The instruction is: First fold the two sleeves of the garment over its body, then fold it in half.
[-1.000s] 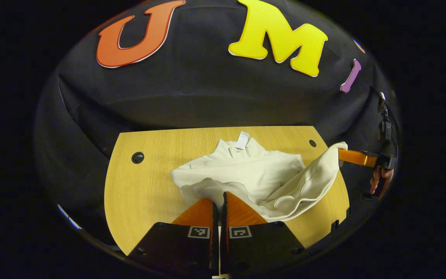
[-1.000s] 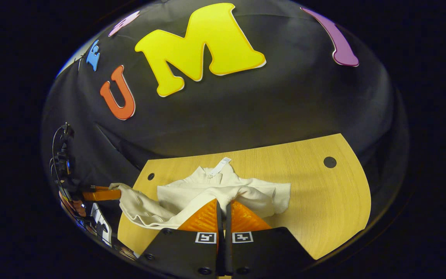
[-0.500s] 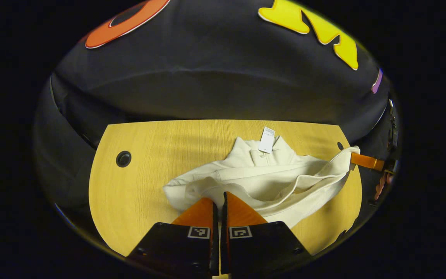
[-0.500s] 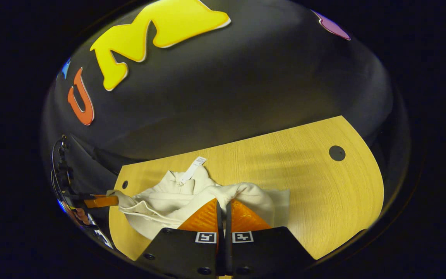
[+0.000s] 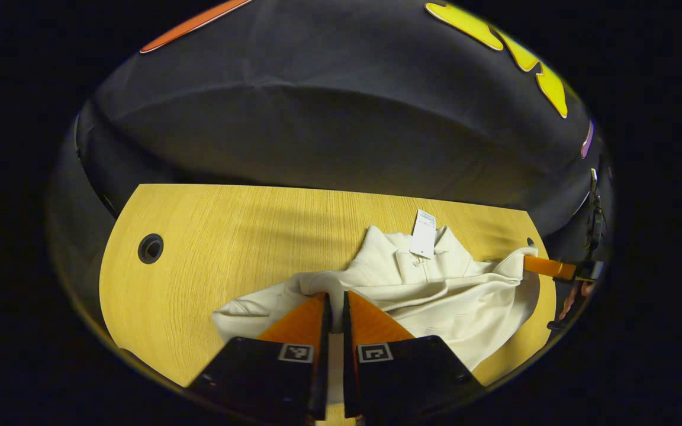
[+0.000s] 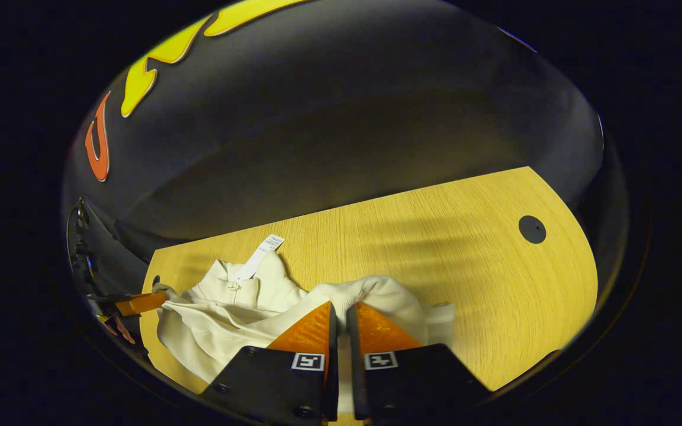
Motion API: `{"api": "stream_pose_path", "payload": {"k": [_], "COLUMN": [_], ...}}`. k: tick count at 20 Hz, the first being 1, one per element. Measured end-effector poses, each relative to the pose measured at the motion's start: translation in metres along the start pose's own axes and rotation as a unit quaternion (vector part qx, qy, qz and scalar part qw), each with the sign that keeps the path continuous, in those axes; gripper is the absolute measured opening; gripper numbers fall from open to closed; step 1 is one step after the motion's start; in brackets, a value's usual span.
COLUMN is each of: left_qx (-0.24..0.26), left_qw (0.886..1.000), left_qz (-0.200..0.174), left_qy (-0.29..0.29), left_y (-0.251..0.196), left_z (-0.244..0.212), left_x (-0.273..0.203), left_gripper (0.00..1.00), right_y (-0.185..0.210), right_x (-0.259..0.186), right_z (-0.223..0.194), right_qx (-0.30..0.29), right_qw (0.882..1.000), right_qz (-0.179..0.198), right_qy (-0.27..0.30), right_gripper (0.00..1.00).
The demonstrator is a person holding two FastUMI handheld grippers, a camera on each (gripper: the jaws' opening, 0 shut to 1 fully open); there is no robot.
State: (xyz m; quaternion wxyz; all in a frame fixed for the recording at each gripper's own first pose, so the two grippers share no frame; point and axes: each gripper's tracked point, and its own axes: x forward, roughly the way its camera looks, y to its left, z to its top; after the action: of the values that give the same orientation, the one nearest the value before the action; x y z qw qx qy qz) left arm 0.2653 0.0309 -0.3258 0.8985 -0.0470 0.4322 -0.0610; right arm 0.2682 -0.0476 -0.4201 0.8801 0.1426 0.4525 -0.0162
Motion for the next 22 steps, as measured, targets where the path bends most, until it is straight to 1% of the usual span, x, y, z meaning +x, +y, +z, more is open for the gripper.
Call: {"api": "stream_pose_path", "payload": {"k": [1,2,3,4,5,6,7,8,9,10,11,13,14,15,17,19,22], "left_qx": [0.004,0.008,0.011,0.012,0.012,0.010,0.005,-0.002,-0.008,-0.010,-0.013,-0.017,-0.020,-0.023,-0.028,-0.025,-0.007], "left_qw": [1.000,1.000,1.000,0.999,0.999,0.998,0.997,0.996,0.996,0.995,0.994,0.992,0.990,0.988,0.981,0.974,0.954], "left_qz": [0.005,0.012,0.018,0.023,0.030,0.039,0.043,0.042,0.038,0.036,0.037,0.041,0.040,0.036,0.031,0.029,0.036], "left_qy": [-0.006,-0.010,-0.015,-0.023,-0.035,-0.051,-0.068,-0.080,-0.086,-0.091,-0.098,-0.122,-0.135,-0.150,-0.187,-0.223,-0.297], "left_y": [0.003,0.006,0.009,0.012,0.018,0.025,0.027,0.027,0.025,0.025,0.024,0.023,0.021,0.019,0.012,0.000,-0.026], "left_z": [0.004,0.005,0.009,0.014,0.018,0.025,0.030,0.034,0.036,0.037,0.040,0.045,0.048,0.052,0.065,0.069,0.084], "left_x": [-0.005,-0.013,-0.021,-0.027,-0.035,-0.041,-0.048,-0.055,-0.062,-0.070,-0.078,-0.101,-0.119,-0.136,-0.176,-0.224,-0.292], "left_gripper": [0.17,0.38,0.60,0.75,0.65,0.71,0.76,0.81,0.92,0.81,0.81,0.81,0.81,0.81,0.81,0.81,0.81], "right_y": [-0.001,-0.002,-0.002,-0.005,-0.005,-0.004,-0.004,-0.001,0.000,0.003,0.007,0.018,0.025,0.035,0.051,0.065,0.082], "right_x": [-0.001,-0.007,-0.014,-0.024,-0.032,-0.042,-0.050,-0.060,-0.070,-0.080,-0.093,-0.124,-0.138,-0.158,-0.197,-0.242,-0.314], "right_z": [0.002,0.008,0.011,0.016,0.020,0.023,0.026,0.029,0.034,0.039,0.042,0.052,0.056,0.059,0.066,0.073,0.079], "right_qx": [0.005,0.008,0.006,-0.001,-0.010,-0.020,-0.028,-0.039,-0.049,-0.061,-0.075,-0.101,-0.109,-0.119,-0.137,-0.151,-0.168], "right_qw": [1.000,1.000,0.999,0.999,0.998,0.997,0.996,0.995,0.993,0.991,0.988,0.980,0.977,0.972,0.963,0.951,0.928], "right_qz": [0.000,-0.003,-0.007,-0.012,-0.016,-0.018,-0.019,-0.020,-0.023,-0.026,-0.030,-0.033,-0.031,-0.027,-0.018,-0.009,-0.001], "right_qy": [-0.012,-0.028,-0.039,-0.051,-0.062,-0.070,-0.078,-0.090,-0.103,-0.119,-0.133,-0.167,-0.182,-0.199,-0.231,-0.269,-0.331], "right_gripper": [0.09,0.36,0.51,0.65,0.71,0.72,0.82,0.80,0.80,0.88,0.92,0.93,0.93,0.96,0.96,0.96,0.96]}}
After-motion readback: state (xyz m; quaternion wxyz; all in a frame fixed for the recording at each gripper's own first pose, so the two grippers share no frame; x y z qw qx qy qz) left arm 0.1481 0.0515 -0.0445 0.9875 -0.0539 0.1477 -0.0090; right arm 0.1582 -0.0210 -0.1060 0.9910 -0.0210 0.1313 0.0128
